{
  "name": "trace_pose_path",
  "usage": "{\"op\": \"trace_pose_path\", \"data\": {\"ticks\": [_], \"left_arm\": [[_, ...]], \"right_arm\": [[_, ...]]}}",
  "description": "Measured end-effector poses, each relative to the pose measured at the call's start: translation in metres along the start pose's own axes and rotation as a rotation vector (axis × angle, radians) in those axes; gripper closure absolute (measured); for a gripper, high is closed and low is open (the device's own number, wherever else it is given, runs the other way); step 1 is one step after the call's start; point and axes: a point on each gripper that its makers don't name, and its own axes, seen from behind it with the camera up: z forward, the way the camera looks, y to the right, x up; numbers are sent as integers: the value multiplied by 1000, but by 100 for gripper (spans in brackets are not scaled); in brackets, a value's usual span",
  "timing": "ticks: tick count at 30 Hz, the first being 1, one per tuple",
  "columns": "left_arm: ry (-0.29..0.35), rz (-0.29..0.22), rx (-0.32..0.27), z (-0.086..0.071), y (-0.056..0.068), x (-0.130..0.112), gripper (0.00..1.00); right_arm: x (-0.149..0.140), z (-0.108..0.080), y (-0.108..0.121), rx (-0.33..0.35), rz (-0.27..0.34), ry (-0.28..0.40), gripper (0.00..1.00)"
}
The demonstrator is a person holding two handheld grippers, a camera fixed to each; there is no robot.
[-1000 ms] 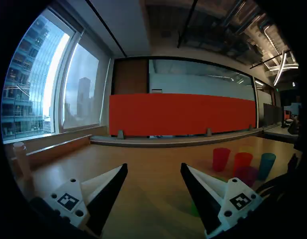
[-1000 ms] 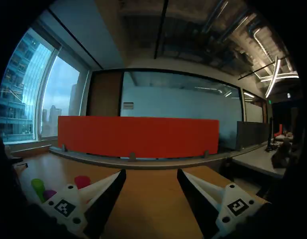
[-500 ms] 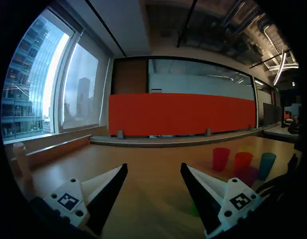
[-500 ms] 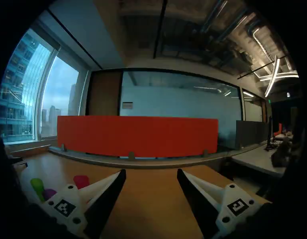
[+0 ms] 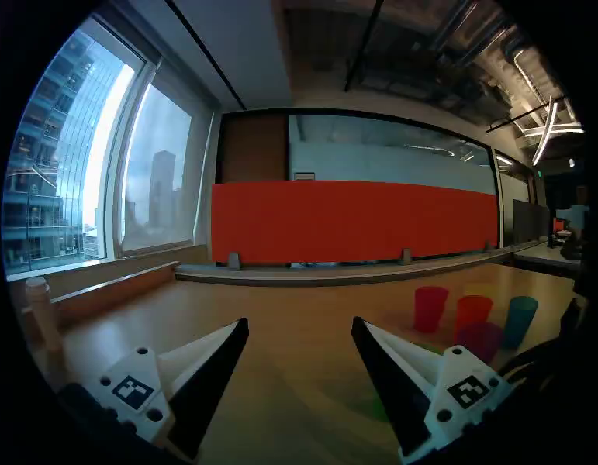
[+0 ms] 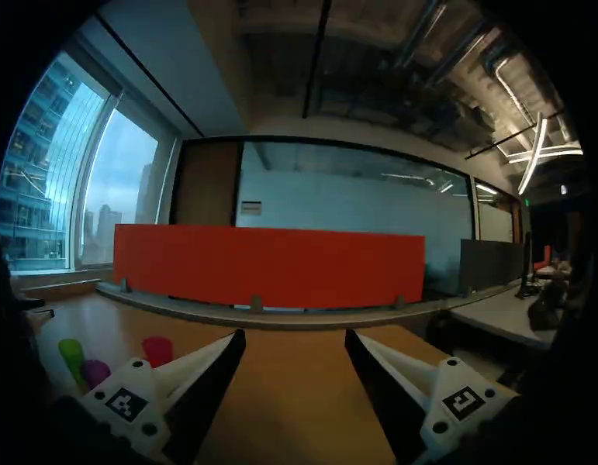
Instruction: Pour water
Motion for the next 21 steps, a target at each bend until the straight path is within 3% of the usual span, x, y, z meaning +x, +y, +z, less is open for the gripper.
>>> {"op": "trace_pose_path", "data": {"ticks": [11, 21], "left_arm": [[0, 0, 0, 0, 0, 0, 1], [0, 0, 0, 0, -1, 0, 1]], "right_arm": [[-19, 9, -5, 10, -52, 17, 1], [-35, 22, -24, 27, -59, 24, 1]]}}
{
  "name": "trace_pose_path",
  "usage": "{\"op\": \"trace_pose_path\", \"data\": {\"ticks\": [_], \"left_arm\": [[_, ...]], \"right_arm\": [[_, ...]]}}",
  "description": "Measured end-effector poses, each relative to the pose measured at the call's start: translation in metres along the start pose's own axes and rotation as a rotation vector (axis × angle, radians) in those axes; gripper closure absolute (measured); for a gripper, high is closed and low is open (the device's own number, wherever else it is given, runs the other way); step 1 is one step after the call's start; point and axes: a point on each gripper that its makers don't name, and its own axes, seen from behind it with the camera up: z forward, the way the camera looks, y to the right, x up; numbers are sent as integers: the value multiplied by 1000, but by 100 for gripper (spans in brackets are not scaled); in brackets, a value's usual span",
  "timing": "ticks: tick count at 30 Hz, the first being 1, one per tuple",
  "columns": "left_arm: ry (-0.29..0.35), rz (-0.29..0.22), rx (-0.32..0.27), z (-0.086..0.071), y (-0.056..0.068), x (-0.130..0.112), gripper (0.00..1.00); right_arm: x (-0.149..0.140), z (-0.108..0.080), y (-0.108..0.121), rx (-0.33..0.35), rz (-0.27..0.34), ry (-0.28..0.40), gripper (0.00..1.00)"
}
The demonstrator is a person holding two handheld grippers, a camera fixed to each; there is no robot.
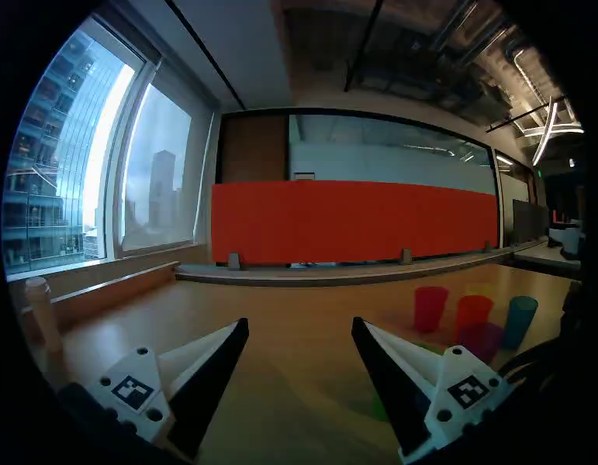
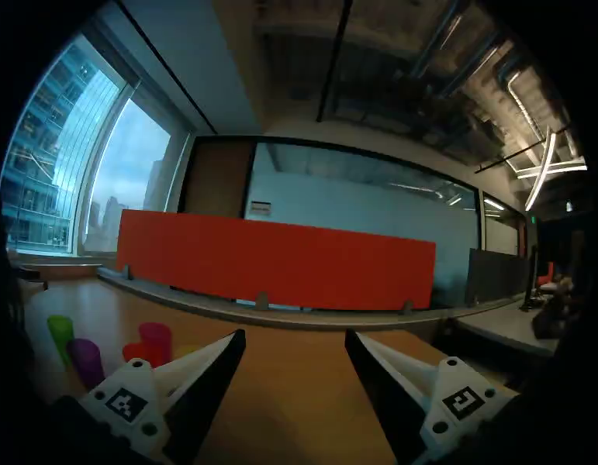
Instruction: Pour water
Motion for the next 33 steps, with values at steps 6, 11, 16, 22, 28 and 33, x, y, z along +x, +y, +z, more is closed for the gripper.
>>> {"op": "trace_pose_path", "data": {"ticks": [6, 11, 16, 22, 28, 33], "left_arm": [[0, 0, 0, 0, 0, 0, 1], [0, 0, 0, 0, 0, 0, 1], [0, 0, 0, 0, 0, 0, 1], [0, 0, 0, 0, 0, 0, 1], [0, 0, 0, 0, 0, 0, 1], [0, 0, 0, 0, 0, 0, 1]], "right_arm": [[-13, 1, -7, 10, 25, 1, 1], [-30, 0, -7, 19, 67, -21, 1], [-43, 0, -2, 11, 86, -47, 1], [-53, 0, 1, 10, 87, -54, 1], [-57, 0, -1, 18, 107, -58, 1], [-59, 1, -1, 17, 111, -60, 1]]}}
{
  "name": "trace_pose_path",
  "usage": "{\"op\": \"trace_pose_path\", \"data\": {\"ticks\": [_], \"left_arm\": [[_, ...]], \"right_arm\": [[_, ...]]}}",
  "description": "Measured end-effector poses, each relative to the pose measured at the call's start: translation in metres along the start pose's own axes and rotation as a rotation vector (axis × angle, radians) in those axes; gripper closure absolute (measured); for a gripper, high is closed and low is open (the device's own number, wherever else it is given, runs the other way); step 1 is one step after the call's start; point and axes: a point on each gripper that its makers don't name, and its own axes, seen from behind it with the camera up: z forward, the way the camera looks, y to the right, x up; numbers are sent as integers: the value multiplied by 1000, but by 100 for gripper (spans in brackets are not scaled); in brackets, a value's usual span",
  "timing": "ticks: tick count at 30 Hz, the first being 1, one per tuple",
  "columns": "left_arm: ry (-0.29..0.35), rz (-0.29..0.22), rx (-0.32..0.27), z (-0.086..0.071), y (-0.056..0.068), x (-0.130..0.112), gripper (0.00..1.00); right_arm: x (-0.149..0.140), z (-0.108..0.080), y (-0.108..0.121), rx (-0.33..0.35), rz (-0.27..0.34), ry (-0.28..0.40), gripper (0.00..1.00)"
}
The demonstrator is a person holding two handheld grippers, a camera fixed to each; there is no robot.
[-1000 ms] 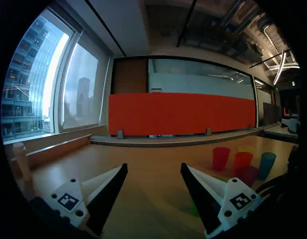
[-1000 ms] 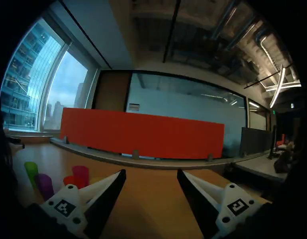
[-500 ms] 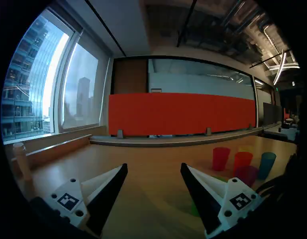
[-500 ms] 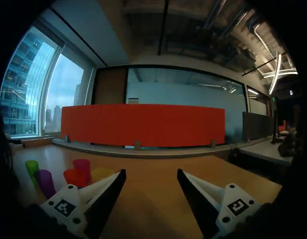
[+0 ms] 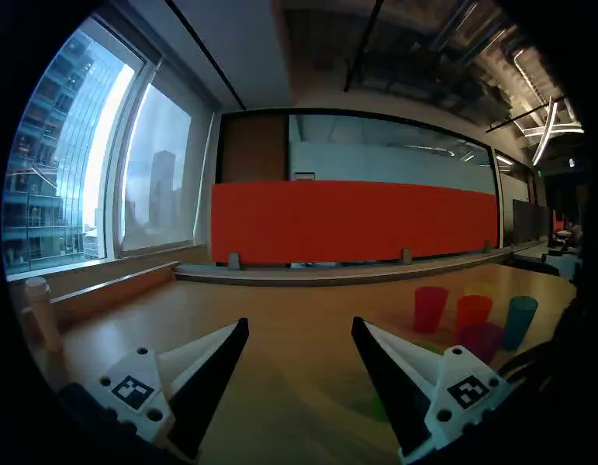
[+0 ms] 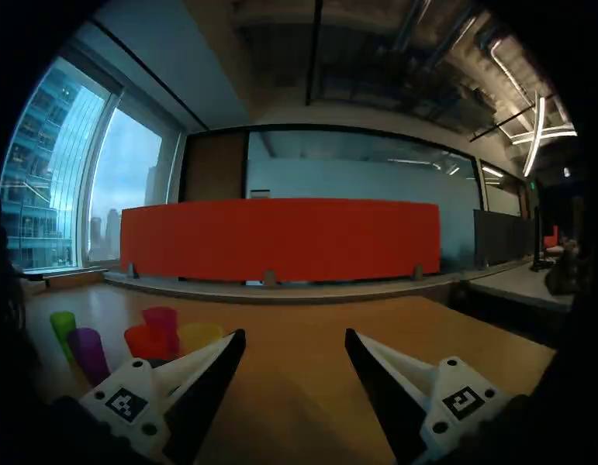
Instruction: Pour water
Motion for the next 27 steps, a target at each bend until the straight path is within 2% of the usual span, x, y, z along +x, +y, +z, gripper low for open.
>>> {"op": "trace_pose_path", "data": {"ticks": [27], "left_arm": [[0, 0, 0, -1, 0, 0, 1]], "right_arm": [[-7, 1, 0, -5, -3, -21, 1]]}}
